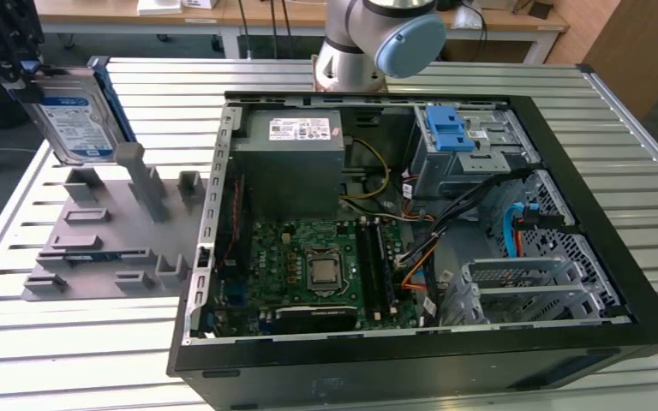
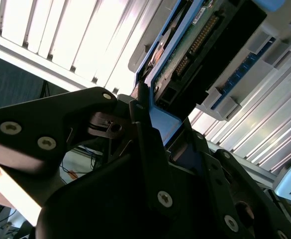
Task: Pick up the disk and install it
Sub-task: 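Pick up the disk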
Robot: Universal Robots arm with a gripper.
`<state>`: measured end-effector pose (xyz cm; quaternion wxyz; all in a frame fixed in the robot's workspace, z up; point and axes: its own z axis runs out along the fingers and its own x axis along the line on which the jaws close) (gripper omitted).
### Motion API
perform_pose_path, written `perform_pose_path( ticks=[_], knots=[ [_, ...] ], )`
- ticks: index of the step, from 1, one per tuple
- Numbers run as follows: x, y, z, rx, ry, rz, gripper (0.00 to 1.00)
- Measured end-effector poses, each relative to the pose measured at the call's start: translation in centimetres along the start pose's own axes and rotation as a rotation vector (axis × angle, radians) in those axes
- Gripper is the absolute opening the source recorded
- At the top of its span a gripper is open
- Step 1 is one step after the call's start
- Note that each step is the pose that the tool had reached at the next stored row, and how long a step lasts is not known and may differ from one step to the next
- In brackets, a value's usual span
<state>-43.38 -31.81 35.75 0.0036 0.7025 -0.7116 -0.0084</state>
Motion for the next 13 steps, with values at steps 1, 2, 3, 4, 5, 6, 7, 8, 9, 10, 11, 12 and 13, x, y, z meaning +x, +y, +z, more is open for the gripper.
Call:
perform_pose_path(
  ticks=[1,2,3,4,5,6,7,8,9,10,11,12,13],
  knots=[
    [0.0,0.0,-0.02,0.0,0.0,0.0,0.36],
    [0.0,0.0,-0.04,0.0,0.0,0.0,0.36],
    [0.0,0.0,-0.06,0.0,0.0,0.0,0.36],
    [0.0,0.0,-0.08,0.0,0.0,0.0,0.36],
    [-0.01,0.0,-0.1,0.0,0.0,0.0,0.36],
    [-0.01,0.0,-0.12,0.0,0.0,0.0,0.36],
    [-0.01,0.0,-0.14,0.0,0.0,0.0,0.36],
    [-0.01,0.0,-0.16,0.0,0.0,0.0,0.36],
    [-0.01,0.0,-0.18,0.0,0.0,0.0,0.36],
    [-0.01,0.01,-0.2,0.0,0.0,0.0,0.36],
    [-0.01,0.0,-0.22,0.0,0.0,0.0,0.36],
    [-0.01,0.0,-0.23,0.0,0.0,0.0,0.36],
    [-0.01,0.0,-0.26,0.0,0.0,0.0,0.36]
  ],
)
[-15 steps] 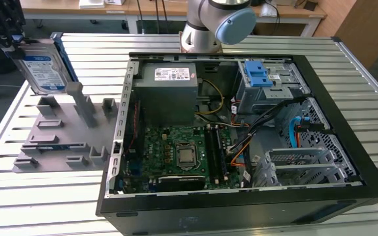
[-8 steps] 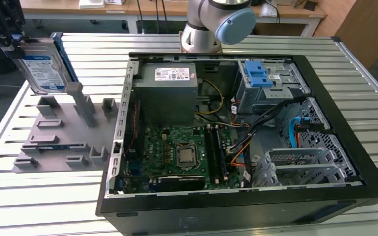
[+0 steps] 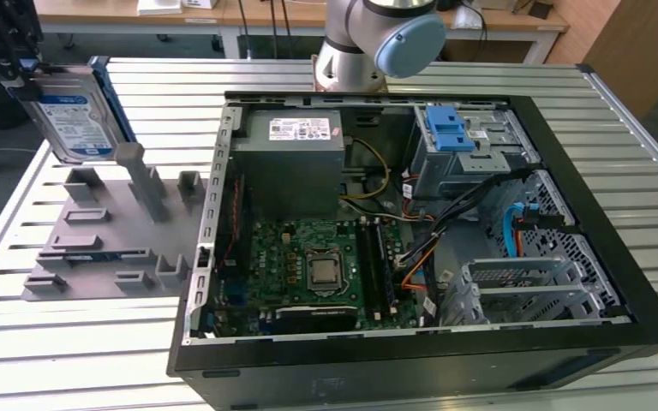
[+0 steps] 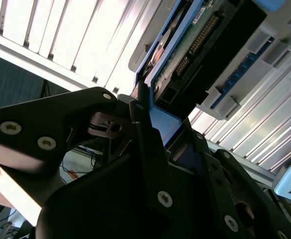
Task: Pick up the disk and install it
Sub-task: 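Pick up the disk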
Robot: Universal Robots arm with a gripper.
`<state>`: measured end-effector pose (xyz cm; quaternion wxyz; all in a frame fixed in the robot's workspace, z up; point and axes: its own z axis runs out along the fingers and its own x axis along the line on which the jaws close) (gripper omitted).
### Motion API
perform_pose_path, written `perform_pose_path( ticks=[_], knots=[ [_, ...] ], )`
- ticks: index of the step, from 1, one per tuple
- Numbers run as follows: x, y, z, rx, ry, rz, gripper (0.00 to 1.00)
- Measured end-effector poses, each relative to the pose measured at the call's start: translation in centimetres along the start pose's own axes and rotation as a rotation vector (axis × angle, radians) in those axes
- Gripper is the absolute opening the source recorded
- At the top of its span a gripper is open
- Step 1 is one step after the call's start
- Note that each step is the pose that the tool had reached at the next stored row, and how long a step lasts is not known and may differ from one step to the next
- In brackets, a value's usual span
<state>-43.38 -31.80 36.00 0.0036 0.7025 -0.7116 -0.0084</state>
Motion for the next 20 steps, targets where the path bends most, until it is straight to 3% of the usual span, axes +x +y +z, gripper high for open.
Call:
perform_pose_path(
  ticks=[13,20],
  knots=[
    [-0.02,0.01,-0.28,-0.0002,0.0001,0.0,0.36],
    [-0.03,0.03,-1.54,0.0001,0.0,0.0,0.36]
  ],
)
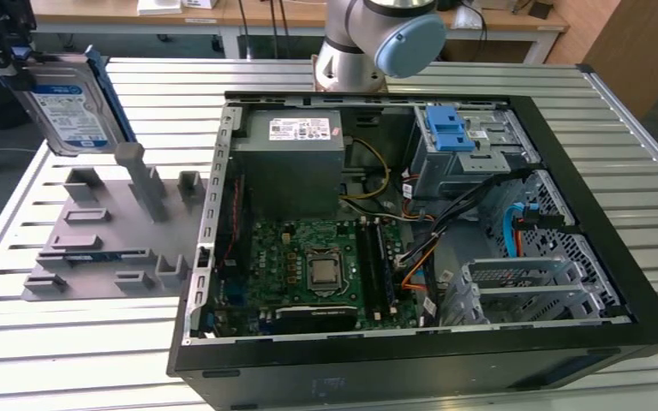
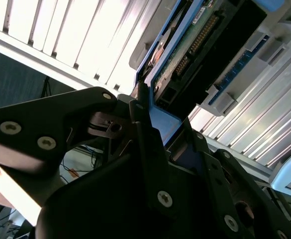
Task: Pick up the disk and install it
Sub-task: 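Pick up the disk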
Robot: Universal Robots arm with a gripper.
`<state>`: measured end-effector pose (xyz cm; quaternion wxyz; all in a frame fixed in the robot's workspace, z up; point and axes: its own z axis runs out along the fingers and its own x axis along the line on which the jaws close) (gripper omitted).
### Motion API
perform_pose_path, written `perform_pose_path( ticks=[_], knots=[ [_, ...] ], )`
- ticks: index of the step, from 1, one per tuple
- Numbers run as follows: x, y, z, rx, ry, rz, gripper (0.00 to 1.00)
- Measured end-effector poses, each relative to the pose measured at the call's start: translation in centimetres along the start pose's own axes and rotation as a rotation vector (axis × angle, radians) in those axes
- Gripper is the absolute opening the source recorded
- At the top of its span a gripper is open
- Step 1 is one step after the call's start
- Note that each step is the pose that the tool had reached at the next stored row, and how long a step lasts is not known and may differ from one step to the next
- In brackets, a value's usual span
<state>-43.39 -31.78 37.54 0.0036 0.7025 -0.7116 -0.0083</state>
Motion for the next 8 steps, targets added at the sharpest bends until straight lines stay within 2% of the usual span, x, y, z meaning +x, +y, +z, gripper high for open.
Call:
perform_pose_path(
  ticks=[8],
  knots=[
    [-0.01,0.02,-1.01,0.0004,-0.0001,0.0,0.36]
  ],
)
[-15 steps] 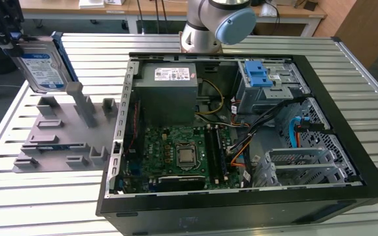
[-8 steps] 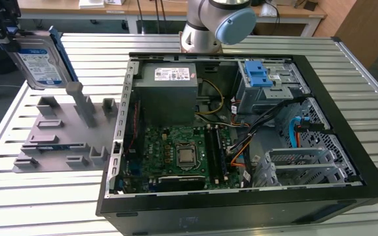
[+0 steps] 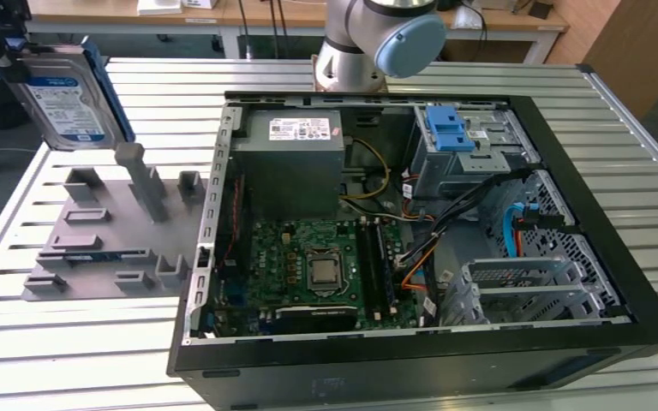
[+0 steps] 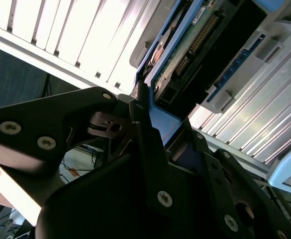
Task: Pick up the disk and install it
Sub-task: 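Pick up the disk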
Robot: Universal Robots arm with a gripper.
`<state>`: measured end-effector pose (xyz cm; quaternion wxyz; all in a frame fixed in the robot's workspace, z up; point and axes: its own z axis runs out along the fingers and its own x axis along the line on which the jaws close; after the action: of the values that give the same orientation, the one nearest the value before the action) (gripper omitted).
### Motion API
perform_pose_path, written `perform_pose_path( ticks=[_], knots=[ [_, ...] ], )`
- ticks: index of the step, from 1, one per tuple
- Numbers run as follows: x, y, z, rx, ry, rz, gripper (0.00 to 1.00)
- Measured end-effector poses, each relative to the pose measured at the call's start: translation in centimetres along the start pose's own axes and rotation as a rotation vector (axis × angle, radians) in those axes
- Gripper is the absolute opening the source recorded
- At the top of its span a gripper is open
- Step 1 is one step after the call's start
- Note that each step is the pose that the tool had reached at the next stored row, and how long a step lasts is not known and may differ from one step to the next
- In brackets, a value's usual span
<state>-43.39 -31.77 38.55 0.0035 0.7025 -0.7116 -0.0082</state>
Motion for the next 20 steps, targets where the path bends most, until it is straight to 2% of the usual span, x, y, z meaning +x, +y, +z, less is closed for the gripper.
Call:
perform_pose_path(
  ticks=[20],
  knots=[
    [-0.01,0.02,-1.1,0.0001,0.0,0.0,0.36]
  ],
)
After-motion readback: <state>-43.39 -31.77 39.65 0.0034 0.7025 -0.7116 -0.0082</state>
